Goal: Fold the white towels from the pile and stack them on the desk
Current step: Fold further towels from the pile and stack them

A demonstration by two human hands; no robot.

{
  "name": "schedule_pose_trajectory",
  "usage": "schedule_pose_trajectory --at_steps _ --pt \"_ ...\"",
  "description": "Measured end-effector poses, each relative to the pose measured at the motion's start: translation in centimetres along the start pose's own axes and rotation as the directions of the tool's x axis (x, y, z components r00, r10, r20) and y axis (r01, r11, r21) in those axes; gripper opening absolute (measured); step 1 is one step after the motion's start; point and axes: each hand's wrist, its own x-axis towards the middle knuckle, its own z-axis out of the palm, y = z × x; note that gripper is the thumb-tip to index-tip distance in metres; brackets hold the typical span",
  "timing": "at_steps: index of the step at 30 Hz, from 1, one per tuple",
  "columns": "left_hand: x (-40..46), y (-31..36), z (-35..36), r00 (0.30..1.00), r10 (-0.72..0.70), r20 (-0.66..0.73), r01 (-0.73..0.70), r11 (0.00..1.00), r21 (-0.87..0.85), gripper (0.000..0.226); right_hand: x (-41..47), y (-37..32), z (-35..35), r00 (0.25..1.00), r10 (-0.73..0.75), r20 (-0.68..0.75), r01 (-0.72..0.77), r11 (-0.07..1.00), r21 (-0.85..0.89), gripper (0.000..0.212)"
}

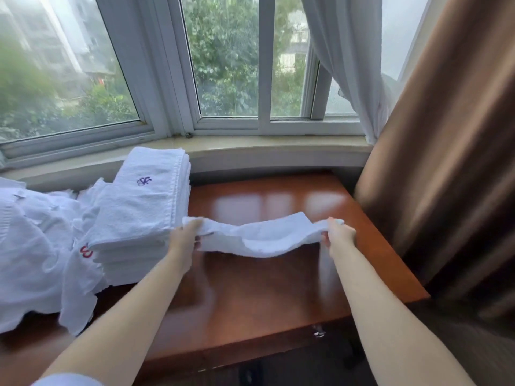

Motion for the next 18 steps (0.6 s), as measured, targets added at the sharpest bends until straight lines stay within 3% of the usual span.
schedule_pose_trajectory --at_steps 4,9,12,15,18 --pt "-1.2 8.5 1.4 0.98 0.176 -0.087 -0.194 0.941 -0.276 0.02 -1.6 -8.8 1.5 0.985 -0.17 -0.014 0.169 0.955 0.242 0.021" --pt "-3.1 12.8 1.9 0.947 0.245 -0.209 -0.31 0.869 -0.386 0.026 -4.6 -13.7 1.5 0.959 -0.276 -0.057 0.275 0.87 0.409 0.023" --pt "-3.1 12.8 2.1 0.937 0.192 -0.292 -0.289 0.894 -0.341 0.032 -5.1 -13.8 1.5 0.961 -0.268 -0.073 0.273 0.857 0.437 0.024" --pt "-2.7 11.7 2.2 0.898 0.279 -0.34 -0.366 0.902 -0.227 0.04 -5.0 -13.1 1.6 0.93 -0.351 -0.108 0.366 0.862 0.35 0.02" --pt "-1.8 10.5 2.4 0.912 0.229 -0.34 -0.283 0.952 -0.117 0.04 -4.3 -12.1 1.9 0.919 -0.351 -0.179 0.386 0.892 0.237 0.017"
